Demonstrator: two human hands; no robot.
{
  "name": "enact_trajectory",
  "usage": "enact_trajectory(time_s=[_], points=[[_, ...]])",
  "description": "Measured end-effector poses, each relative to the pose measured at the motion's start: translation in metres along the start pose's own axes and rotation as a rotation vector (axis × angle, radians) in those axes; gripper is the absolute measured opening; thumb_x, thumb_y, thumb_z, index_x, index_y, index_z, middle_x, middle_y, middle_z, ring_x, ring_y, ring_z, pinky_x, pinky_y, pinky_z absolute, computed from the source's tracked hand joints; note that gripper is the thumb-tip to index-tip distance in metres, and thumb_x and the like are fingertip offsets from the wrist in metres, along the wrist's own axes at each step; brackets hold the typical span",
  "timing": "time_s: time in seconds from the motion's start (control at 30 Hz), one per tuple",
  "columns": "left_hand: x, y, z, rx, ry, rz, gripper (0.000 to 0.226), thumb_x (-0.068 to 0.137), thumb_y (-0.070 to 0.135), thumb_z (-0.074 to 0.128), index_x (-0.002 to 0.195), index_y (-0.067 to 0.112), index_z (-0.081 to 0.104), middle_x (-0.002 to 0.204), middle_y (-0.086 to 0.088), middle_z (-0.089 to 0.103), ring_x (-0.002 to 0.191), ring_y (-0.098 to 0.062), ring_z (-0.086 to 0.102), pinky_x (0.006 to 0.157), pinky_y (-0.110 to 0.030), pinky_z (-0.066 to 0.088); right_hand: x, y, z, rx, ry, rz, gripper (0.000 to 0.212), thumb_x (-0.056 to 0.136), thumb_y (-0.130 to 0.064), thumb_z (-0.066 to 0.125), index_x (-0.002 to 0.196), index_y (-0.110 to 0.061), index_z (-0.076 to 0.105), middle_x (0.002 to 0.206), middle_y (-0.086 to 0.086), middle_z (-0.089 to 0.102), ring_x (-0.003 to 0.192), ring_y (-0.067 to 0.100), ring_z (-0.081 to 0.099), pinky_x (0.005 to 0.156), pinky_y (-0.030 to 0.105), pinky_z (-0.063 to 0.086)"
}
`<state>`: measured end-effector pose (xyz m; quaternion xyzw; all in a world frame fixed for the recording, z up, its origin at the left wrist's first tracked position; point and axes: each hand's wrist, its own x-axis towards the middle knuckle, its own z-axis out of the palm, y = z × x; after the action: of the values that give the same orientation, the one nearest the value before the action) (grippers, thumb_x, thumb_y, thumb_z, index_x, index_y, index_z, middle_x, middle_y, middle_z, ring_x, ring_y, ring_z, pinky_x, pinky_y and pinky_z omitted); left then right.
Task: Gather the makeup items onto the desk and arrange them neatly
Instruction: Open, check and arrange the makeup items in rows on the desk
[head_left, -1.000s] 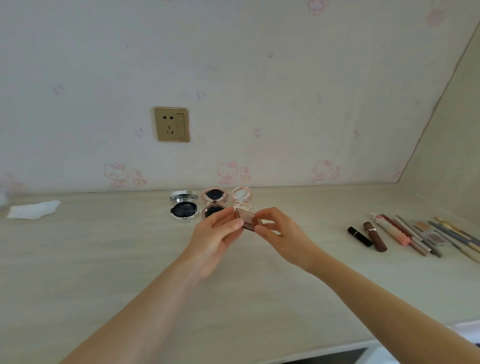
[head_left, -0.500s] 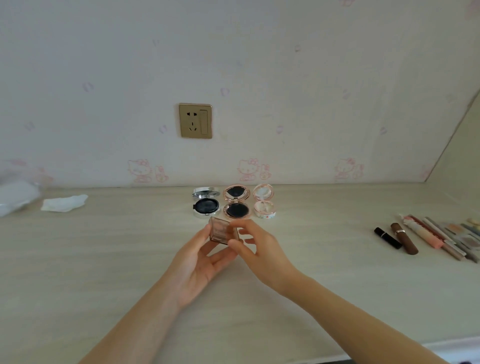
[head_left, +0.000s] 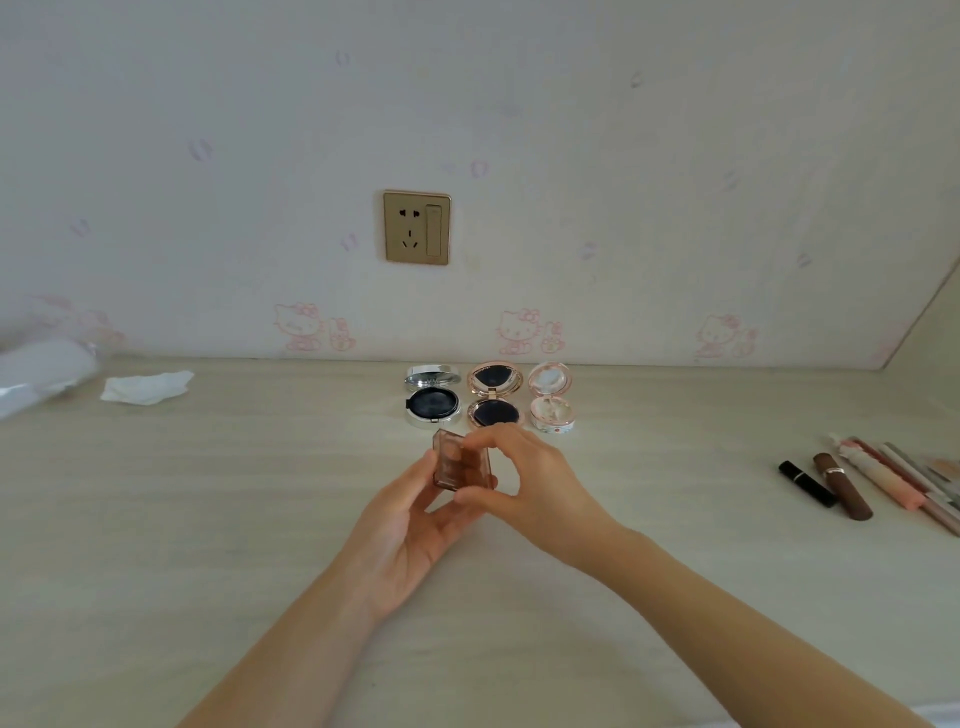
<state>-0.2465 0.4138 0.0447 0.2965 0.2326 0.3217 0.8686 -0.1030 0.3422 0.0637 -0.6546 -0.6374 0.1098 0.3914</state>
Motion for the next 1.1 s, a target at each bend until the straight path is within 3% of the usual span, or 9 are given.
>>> enact_trajectory(time_s=[0.17, 0.4, 0.5, 0.6, 0.67, 0.73, 0.83, 0.97, 1.1], points=[[0.001, 0.001, -0.001, 0.019, 0.003, -0.001, 0.034, 0.090, 0.024, 0.056, 0.109, -0.002, 0.068, 0.124, -0.023, 0.061, 0.116, -0.043, 0.057, 0.088, -0.045, 0.055, 0.007, 0.003, -0.005, 0.006, -0.053, 0.001, 0.038, 0.077, -0.035, 0.077, 0.110, -0.028, 0.060, 0.108, -0.014, 0.061, 0.104, 0.002, 0.054, 0.091, 0.022, 0.044], [0.001, 0.003, -0.001, 0.017, 0.009, -0.009, 0.034, 0.086, 0.024, 0.058, 0.106, 0.000, 0.071, 0.116, -0.019, 0.065, 0.101, -0.037, 0.066, 0.084, -0.043, 0.057, 0.014, 0.004, -0.020, 0.064, -0.134, 0.076, 0.033, 0.082, -0.035, 0.072, 0.113, -0.029, 0.064, 0.109, -0.019, 0.064, 0.109, -0.002, 0.054, 0.098, 0.021, 0.042], [0.000, 0.002, 0.000, 0.008, -0.022, -0.015, 0.034, 0.086, 0.025, 0.058, 0.102, -0.001, 0.072, 0.108, -0.019, 0.067, 0.106, -0.041, 0.063, 0.091, -0.047, 0.053, 0.017, 0.002, -0.025, 0.115, -0.147, 0.089, 0.023, 0.088, -0.032, 0.065, 0.111, -0.029, 0.066, 0.108, -0.018, 0.065, 0.108, -0.003, 0.056, 0.098, 0.023, 0.044], [-0.001, 0.002, 0.001, -0.021, -0.033, -0.025, 0.038, 0.084, 0.024, 0.058, 0.108, -0.004, 0.067, 0.107, -0.022, 0.067, 0.106, -0.045, 0.062, 0.088, -0.048, 0.054, 0.020, -0.002, -0.026, 0.200, -0.105, 0.103, 0.017, 0.096, -0.028, 0.054, 0.104, -0.025, 0.069, 0.101, -0.008, 0.069, 0.096, 0.001, 0.061, 0.091, 0.022, 0.047], [-0.001, 0.002, 0.002, -0.023, -0.039, -0.028, 0.042, 0.084, 0.024, 0.058, 0.113, -0.007, 0.063, 0.113, -0.024, 0.065, 0.108, -0.046, 0.061, 0.089, -0.048, 0.054, 0.020, -0.001, -0.023, 0.255, -0.062, 0.123, 0.025, 0.098, -0.031, 0.049, 0.103, -0.016, 0.068, 0.102, 0.006, 0.069, 0.097, 0.017, 0.062, 0.091, 0.038, 0.050], [0.000, 0.002, 0.002, -0.035, -0.049, -0.031, 0.045, 0.083, 0.024, 0.057, 0.114, -0.008, 0.061, 0.116, -0.026, 0.064, 0.108, -0.046, 0.061, 0.089, -0.049, 0.053, 0.021, 0.000, -0.019, 0.348, -0.021, 0.165, 0.022, 0.098, -0.027, 0.048, 0.107, -0.018, 0.066, 0.106, 0.008, 0.069, 0.104, 0.023, 0.062, 0.095, 0.045, 0.049], [0.000, 0.003, 0.001, -0.058, -0.050, -0.023, 0.045, 0.083, 0.024, 0.056, 0.114, -0.009, 0.060, 0.114, -0.027, 0.065, 0.108, -0.045, 0.062, 0.087, -0.046, 0.055, 0.022, -0.002, -0.013, 0.475, 0.027, 0.221, 0.022, 0.100, -0.017, 0.045, 0.111, -0.020, 0.064, 0.108, 0.001, 0.071, 0.106, 0.013, 0.065, 0.098, 0.036, 0.050], [0.004, 0.005, -0.002, -0.030, -0.023, 0.005, 0.043, 0.085, 0.020, 0.055, 0.118, -0.008, 0.058, 0.118, -0.027, 0.063, 0.111, -0.039, 0.062, 0.089, -0.042, 0.055, 0.026, -0.004, -0.006, 0.552, 0.120, 0.229, 0.025, 0.100, -0.015, 0.047, 0.102, -0.024, 0.070, 0.104, 0.000, 0.072, 0.104, 0.012, 0.065, 0.095, 0.030, 0.051], [0.005, 0.007, -0.006, 0.226, 0.071, 0.081, 0.026, 0.095, 0.012, 0.052, 0.111, -0.003, 0.066, 0.106, -0.020, 0.070, 0.095, -0.025, 0.070, 0.086, -0.035, 0.056, 0.030, -0.005, 0.001, 0.675, 0.142, 0.299, 0.024, 0.099, -0.011, 0.047, 0.108, -0.015, 0.069, 0.101, 0.002, 0.073, 0.098, 0.012, 0.068, 0.088, 0.025, 0.053]])
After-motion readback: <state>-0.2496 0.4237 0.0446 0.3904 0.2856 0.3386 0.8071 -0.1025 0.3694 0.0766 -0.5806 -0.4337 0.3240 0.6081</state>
